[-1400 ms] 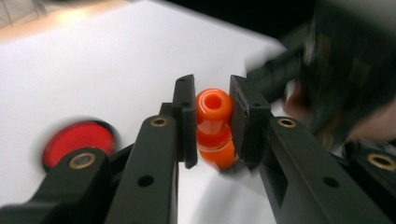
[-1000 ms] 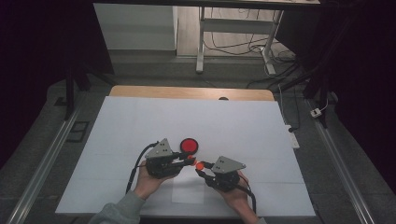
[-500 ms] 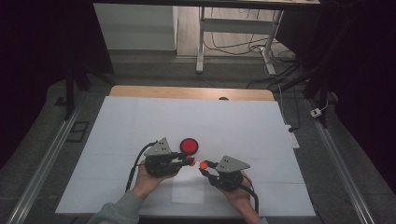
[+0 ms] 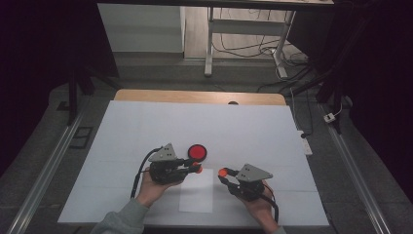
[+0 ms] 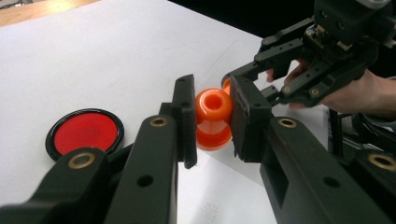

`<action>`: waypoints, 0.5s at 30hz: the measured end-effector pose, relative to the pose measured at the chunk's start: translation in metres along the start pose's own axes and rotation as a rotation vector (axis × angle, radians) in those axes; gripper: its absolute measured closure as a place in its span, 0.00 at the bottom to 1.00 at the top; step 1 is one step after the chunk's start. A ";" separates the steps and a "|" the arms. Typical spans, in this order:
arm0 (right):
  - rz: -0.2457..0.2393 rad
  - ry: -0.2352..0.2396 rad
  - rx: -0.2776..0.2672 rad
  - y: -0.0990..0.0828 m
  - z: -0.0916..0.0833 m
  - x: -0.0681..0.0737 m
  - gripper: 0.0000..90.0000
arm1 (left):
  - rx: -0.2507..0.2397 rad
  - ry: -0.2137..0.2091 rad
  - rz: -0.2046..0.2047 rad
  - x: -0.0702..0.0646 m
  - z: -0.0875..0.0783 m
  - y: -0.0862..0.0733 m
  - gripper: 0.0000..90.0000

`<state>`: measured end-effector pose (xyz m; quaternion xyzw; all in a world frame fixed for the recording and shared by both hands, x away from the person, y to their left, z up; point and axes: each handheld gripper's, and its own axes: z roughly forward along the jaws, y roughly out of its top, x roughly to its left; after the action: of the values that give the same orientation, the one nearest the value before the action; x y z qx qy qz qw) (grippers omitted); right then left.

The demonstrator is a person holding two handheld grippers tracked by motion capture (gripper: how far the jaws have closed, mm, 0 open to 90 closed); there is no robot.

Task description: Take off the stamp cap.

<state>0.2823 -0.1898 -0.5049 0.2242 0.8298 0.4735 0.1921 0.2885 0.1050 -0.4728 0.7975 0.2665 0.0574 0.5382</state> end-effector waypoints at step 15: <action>0.042 -0.060 -0.019 -0.016 -0.032 -0.020 0.72 | 0.020 -0.002 0.001 0.002 0.000 0.000 0.80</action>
<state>0.2788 -0.2302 -0.5018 0.2540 0.8143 0.4783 0.2089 0.2899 0.1063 -0.4734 0.8030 0.2661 0.0540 0.5305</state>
